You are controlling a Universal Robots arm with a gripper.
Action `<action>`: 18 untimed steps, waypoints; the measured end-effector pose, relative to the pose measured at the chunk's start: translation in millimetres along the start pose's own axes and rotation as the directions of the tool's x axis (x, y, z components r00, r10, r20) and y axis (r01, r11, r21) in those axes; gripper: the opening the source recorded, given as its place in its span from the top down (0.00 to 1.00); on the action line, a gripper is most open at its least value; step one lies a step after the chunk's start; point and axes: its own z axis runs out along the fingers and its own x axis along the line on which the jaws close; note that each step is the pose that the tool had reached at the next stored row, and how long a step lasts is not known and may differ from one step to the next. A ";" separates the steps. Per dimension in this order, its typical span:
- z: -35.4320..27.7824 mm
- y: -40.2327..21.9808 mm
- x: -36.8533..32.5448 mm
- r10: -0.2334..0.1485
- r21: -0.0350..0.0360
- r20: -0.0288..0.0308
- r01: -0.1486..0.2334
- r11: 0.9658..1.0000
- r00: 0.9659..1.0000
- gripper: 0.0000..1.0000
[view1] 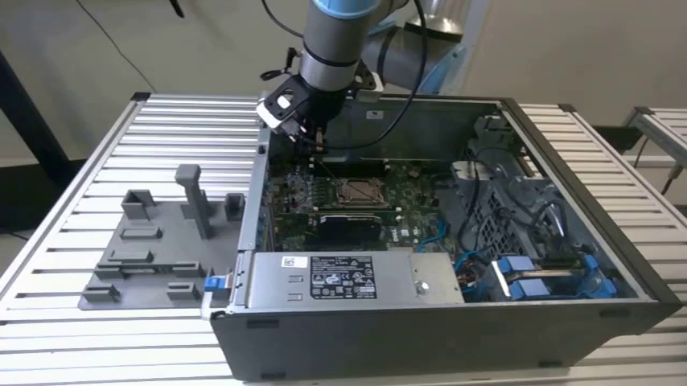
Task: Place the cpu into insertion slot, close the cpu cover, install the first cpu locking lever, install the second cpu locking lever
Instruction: 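Install the first cpu locking lever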
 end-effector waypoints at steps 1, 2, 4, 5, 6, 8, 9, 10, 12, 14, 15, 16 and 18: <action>-0.2 0.0 -0.6 0.000 0.000 -0.001 0.000 1.000 1.000 0.89; -0.3 0.1 -1.3 0.000 0.000 -0.002 0.000 1.000 1.000 0.89; -0.8 0.3 -3.0 -0.001 -0.001 -0.006 0.001 1.000 1.000 0.89; -1.2 0.6 -4.1 -0.002 -0.002 -0.009 0.002 1.000 1.000 0.89; -1.6 0.9 -5.3 -0.002 -0.002 -0.014 0.002 1.000 1.000 0.89; -2.0 1.2 -6.8 -0.004 -0.004 -0.023 0.004 1.000 1.000 0.89; -2.0 1.2 -6.8 -0.004 -0.004 -0.023 0.004 1.000 1.000 0.89; -2.0 1.2 -6.8 -0.004 -0.004 -0.023 0.004 1.000 1.000 0.89; -2.0 1.2 -6.8 -0.004 -0.004 -0.023 0.004 1.000 1.000 0.89; -2.0 1.2 -6.9 -0.004 -0.004 -0.023 0.004 1.000 1.000 0.89; -2.0 1.2 -6.9 -0.004 -0.004 -0.024 0.004 1.000 1.000 0.89; -2.0 1.2 -6.9 -0.004 -0.004 -0.023 0.004 1.000 1.000 0.89; -2.1 1.2 -6.9 -0.004 -0.004 -0.024 0.004 1.000 1.000 0.89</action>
